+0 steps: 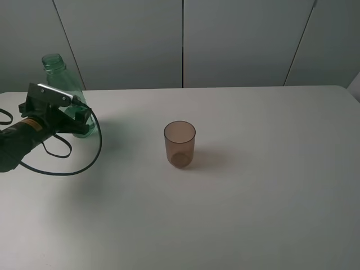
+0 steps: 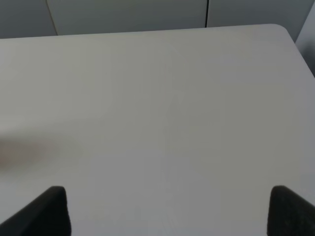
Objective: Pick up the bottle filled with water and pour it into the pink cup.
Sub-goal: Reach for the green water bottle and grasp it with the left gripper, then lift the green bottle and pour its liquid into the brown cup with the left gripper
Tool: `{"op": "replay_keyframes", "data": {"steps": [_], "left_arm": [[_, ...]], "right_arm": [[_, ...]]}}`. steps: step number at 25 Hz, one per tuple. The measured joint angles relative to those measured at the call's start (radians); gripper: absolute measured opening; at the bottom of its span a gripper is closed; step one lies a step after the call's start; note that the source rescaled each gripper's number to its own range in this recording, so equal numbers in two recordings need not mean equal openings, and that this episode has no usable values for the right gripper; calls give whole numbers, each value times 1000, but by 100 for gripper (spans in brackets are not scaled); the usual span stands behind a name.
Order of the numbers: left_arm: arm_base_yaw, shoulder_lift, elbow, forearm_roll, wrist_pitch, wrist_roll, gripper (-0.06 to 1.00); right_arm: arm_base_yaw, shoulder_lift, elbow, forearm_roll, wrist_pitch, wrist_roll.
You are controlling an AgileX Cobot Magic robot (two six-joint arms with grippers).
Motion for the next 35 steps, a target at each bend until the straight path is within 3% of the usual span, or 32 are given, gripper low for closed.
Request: {"op": "replay_keyframes", "data": {"steps": [14, 15, 16, 18, 19, 31, 35], "left_arm": [[-18, 14, -22, 22, -21, -8, 100], [-18, 14, -22, 24, -23, -10, 96], [-18, 14, -22, 24, -23, -10, 77], [-18, 14, -22, 24, -25, -24, 11], [-18, 14, -22, 30, -23, -26, 0], [-36, -24, -22, 79, -3, -53, 2], [-45, -117, -65, 204, 30, -53, 2]], "right_arm": [[0, 0, 0, 0, 0, 0], [0, 0, 0, 0, 0, 0], [0, 0, 0, 0, 0, 0], [0, 0, 0, 0, 0, 0], [0, 0, 0, 0, 0, 0], [0, 0, 0, 0, 0, 0], [0, 0, 0, 0, 0, 0]]}}
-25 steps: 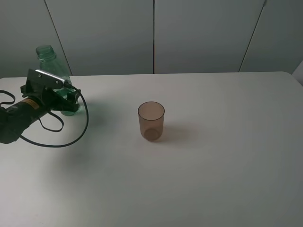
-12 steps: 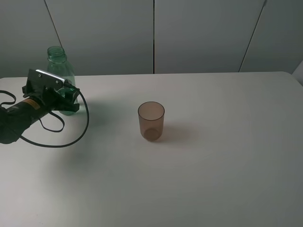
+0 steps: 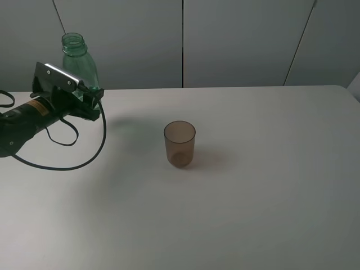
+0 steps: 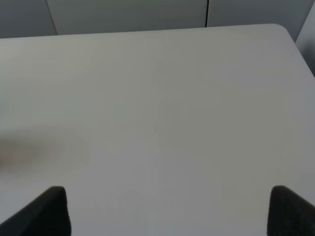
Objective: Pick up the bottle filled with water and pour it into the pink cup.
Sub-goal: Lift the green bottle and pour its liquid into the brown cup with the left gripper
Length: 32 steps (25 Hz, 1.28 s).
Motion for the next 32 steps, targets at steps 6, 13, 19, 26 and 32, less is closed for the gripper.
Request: {"op": "replay_keyframes", "data": {"steps": [6, 13, 19, 26, 32], "left_arm": [[-15, -42, -158, 207, 167, 0, 2], [-41, -42, -364, 379, 351, 3, 2], [-105, -42, -441, 472, 410, 44, 2], [-143, 4, -485, 574, 412, 100, 2], [-181, 75, -575, 623, 411, 138, 2]], "right_arm": [[0, 0, 0, 0, 0, 0], [0, 0, 0, 0, 0, 0], [0, 0, 0, 0, 0, 0], [0, 0, 0, 0, 0, 0], [0, 0, 0, 0, 0, 0]]}}
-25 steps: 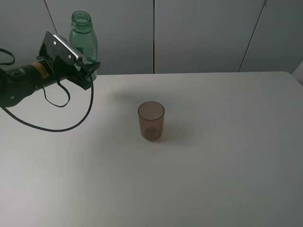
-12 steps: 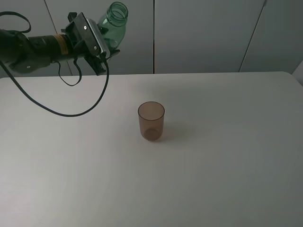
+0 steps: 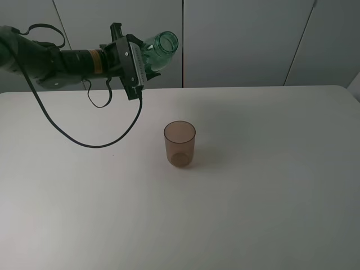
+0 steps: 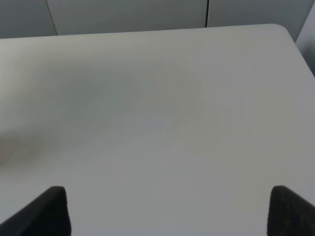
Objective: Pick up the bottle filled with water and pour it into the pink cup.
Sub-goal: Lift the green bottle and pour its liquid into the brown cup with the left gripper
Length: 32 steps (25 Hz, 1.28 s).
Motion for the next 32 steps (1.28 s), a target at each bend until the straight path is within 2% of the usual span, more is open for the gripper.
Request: {"op": "replay_keyframes", "data": {"steps": [7, 15, 32], "left_arm": [[-19, 64, -96, 82, -15, 20, 2], [-19, 100, -112, 173, -53, 81, 2], [-17, 128, -149, 360, -1, 155, 2]], "right_arm": [[0, 0, 0, 0, 0, 0], [0, 0, 0, 0, 0, 0], [0, 0, 0, 0, 0, 0]]}}
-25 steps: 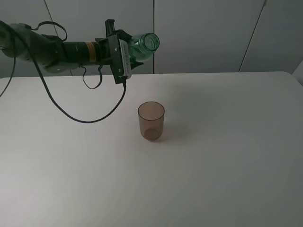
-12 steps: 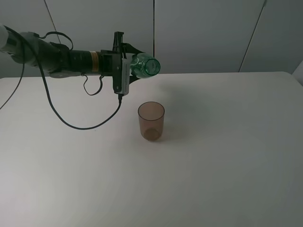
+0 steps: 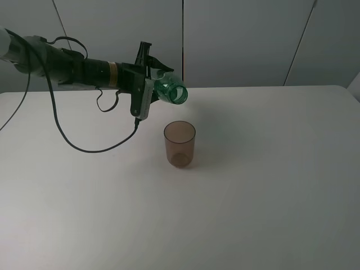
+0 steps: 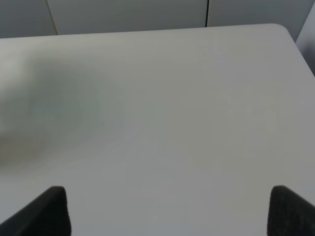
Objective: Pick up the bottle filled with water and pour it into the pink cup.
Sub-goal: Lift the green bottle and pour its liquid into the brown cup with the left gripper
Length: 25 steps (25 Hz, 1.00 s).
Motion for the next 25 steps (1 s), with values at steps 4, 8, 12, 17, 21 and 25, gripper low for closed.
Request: {"op": "replay_keyframes", "data": {"steps": [4, 8, 12, 17, 21, 25], "left_arm": [[0, 0, -18, 36, 4, 9, 2], [0, 0, -31, 70, 6, 14, 2], [0, 0, -39, 97, 7, 24, 2], [0, 0, -44, 121, 14, 33, 2], [-4, 0, -50, 140, 29, 37, 2], [-17, 0, -64, 161, 37, 39, 2]], "right_arm": [[0, 0, 0, 0, 0, 0], [0, 0, 0, 0, 0, 0], [0, 0, 0, 0, 0, 0], [0, 0, 0, 0, 0, 0], [0, 0, 0, 0, 0, 0], [0, 0, 0, 0, 0, 0]]}}
